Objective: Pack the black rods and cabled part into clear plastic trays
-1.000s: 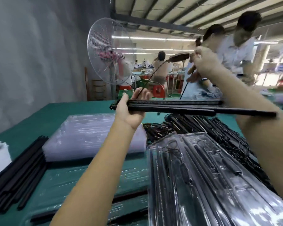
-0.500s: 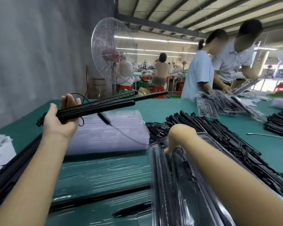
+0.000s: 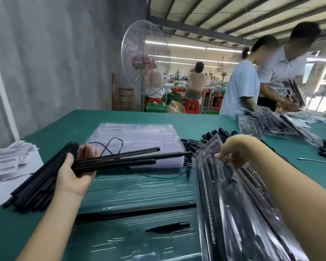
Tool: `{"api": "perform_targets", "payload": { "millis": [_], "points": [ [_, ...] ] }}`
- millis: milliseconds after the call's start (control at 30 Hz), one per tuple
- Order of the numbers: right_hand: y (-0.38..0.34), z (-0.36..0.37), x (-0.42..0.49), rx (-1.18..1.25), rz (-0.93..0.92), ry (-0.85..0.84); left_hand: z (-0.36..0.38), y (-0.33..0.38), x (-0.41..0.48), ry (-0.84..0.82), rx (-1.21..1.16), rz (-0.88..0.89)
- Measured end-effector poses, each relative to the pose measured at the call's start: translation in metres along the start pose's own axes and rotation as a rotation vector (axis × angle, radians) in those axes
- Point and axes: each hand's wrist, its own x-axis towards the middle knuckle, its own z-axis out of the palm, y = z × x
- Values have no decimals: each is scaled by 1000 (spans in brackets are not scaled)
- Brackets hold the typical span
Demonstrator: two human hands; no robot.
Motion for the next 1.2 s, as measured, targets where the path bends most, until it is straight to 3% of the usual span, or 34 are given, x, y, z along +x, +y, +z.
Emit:
{"api": "perform_targets", "payload": {
  "millis": [200, 400, 700, 867, 933, 1100, 1200],
  "points": [
    [27, -38, -9, 132, -116, -177, -39, -15, -14, 8, -19, -43],
    [52, -78, -6, 200, -147, -204, -53, -18, -4, -31, -11, -68],
    [89, -81, 37, 249, -23, -164, -58, -17, 9, -36, 131, -189],
    [95, -59, 61, 265, -41, 52, -48, -19, 13, -25, 131, -189],
    [89, -60, 64, 184, -38, 137, -44, -15, 12, -10, 114, -169],
    [71, -52, 57, -514, 57, 406, -32, -9, 6, 29, 141, -145],
    [39, -36, 49, -660, 43, 544, -19, -9, 2, 55, 151, -122]
  ]
}}
